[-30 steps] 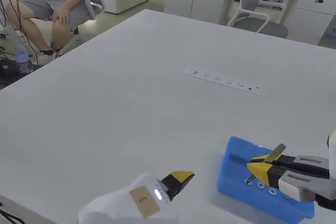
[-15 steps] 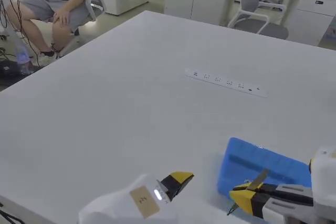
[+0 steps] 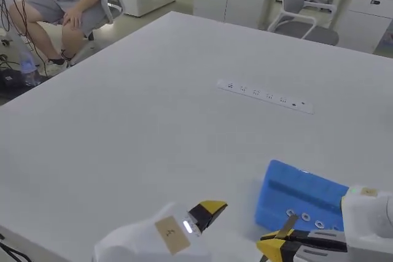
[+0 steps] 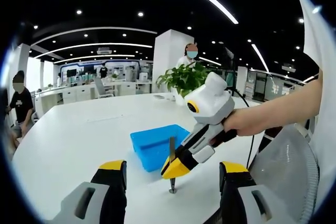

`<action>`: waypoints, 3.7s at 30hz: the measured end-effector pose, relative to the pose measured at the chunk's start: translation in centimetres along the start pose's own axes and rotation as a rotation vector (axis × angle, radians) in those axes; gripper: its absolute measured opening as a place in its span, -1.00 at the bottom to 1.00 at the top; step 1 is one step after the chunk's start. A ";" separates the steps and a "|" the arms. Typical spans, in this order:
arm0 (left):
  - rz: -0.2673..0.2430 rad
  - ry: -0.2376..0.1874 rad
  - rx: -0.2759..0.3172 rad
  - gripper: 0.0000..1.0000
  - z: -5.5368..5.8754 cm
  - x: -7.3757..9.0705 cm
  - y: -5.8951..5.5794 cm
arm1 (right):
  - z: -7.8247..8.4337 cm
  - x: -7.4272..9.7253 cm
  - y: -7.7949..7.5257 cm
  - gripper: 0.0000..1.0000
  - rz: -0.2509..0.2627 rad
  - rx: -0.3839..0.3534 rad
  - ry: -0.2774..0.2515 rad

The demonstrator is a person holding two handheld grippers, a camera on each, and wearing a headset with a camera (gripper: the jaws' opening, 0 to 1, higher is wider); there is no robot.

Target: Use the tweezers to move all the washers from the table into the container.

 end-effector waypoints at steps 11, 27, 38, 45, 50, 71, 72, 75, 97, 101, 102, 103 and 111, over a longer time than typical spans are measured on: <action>0.001 0.001 0.000 0.45 0.0 0.0 0.0 | 0.4 -0.2 1.3 -0.91 -0.034 0.208 0.063; 0.003 -0.002 0.000 0.45 -0.1 -0.1 0.0 | 1.0 -0.4 1.5 -0.94 -0.018 0.361 0.075; 0.000 -0.007 0.001 0.45 -0.1 0.0 0.0 | -1.3 1.5 0.8 -0.93 0.018 0.284 0.047; -0.001 -0.008 0.001 0.45 -0.1 0.0 0.1 | -4.8 2.6 0.1 -0.93 0.048 0.260 -0.031; -0.003 -0.010 0.002 0.45 -0.1 0.0 0.1 | -7.6 3.4 -0.5 -0.93 0.075 0.164 -0.144; 0.001 -0.005 0.005 0.44 -0.1 -0.1 0.0 | -9.1 2.6 -6.9 -0.93 0.268 0.067 -0.166; 0.000 -0.004 0.004 0.44 -0.1 -0.1 0.0 | -8.8 2.5 -7.3 -0.93 0.273 0.060 -0.158; -0.001 -0.004 0.006 0.44 -0.1 -0.1 0.0 | -8.1 2.2 -8.3 -0.93 0.282 0.042 -0.152; -0.025 -0.018 0.026 0.43 -0.2 0.0 0.6 | -5.3 -0.1 -10.8 -0.92 0.278 0.042 -0.051; -0.032 -0.046 0.042 0.42 -0.7 0.1 0.8 | -5.1 -0.3 -10.6 -0.92 0.265 0.051 -0.043; -0.035 -0.045 0.051 0.42 -0.6 0.2 0.9 | -5.0 -0.3 -10.6 -0.92 0.266 0.057 -0.040; -0.036 -0.047 0.062 0.41 -0.6 0.2 1.0 | -4.9 -0.3 -10.5 -0.92 0.267 0.064 -0.035; -0.042 -0.059 0.068 0.41 -0.8 0.2 1.0 | -4.5 -0.5 -10.4 -0.92 0.266 0.087 -0.037</action>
Point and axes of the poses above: the centre of the closed fingertips' face, and the gripper's own axes: x roughly backward along the fingers, y roughly to its left, z roughly out of its underside, the point moved 2 cm from there along x, roughly backward along the fingers, and after that the axes turned 8 degrees about -y, right-handed, at the moved point
